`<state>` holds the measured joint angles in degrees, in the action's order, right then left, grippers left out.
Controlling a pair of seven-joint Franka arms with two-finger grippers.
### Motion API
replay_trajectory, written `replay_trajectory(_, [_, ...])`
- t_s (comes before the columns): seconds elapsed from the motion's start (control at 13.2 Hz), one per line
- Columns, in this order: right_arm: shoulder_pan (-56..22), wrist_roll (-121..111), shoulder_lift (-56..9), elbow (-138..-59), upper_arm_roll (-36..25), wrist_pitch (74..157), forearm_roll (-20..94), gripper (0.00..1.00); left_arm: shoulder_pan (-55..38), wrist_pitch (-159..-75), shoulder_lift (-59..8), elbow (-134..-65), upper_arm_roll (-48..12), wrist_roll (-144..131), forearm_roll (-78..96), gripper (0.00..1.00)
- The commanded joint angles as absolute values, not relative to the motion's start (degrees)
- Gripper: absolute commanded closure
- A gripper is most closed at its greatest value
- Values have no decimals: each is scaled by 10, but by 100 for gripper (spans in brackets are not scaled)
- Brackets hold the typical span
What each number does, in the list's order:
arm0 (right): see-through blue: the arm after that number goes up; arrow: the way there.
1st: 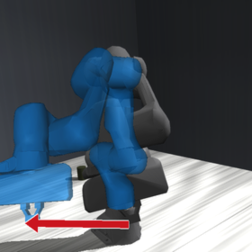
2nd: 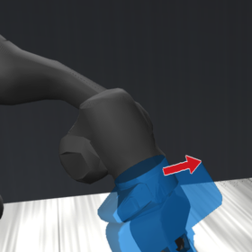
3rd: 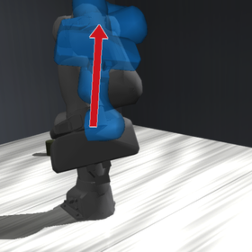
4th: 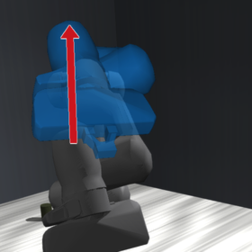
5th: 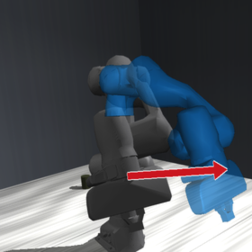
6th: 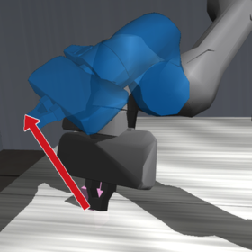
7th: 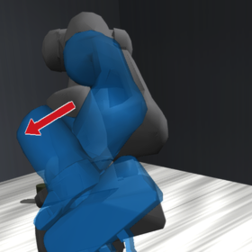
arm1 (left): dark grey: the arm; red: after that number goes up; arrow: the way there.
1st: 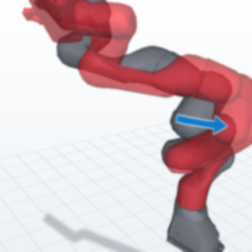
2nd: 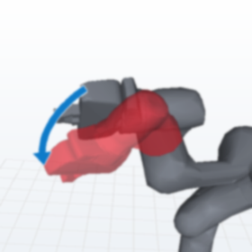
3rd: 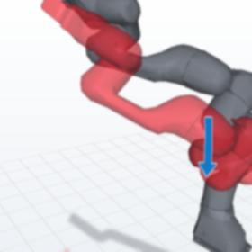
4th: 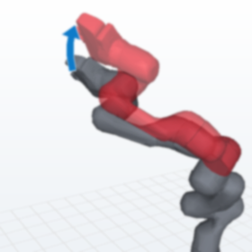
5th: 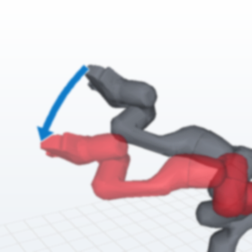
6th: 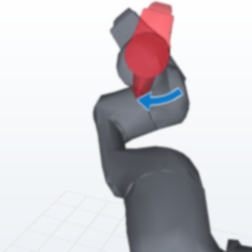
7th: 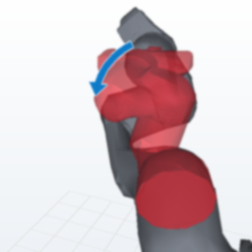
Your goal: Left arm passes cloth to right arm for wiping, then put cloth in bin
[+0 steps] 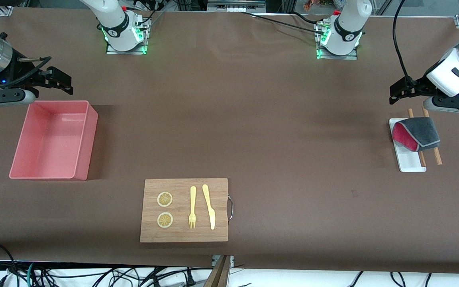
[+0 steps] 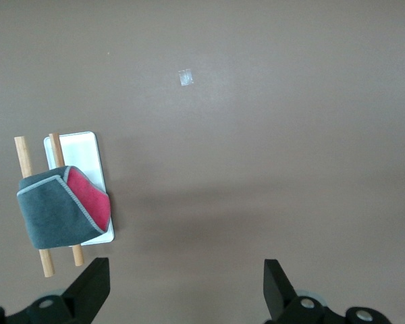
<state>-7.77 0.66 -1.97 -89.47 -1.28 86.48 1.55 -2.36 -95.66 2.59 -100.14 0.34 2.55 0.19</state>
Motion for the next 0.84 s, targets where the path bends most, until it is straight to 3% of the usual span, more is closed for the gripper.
replay_trajectory(0.0, [-78,8,-25,-881,-13,862,9,0,-34,-951,18,-989,17,25,11,0])
replay_trajectory(0.76, [-79,7,-25,-881,-12,860,10,0,-33,-925,1,-973,12,33,4,0])
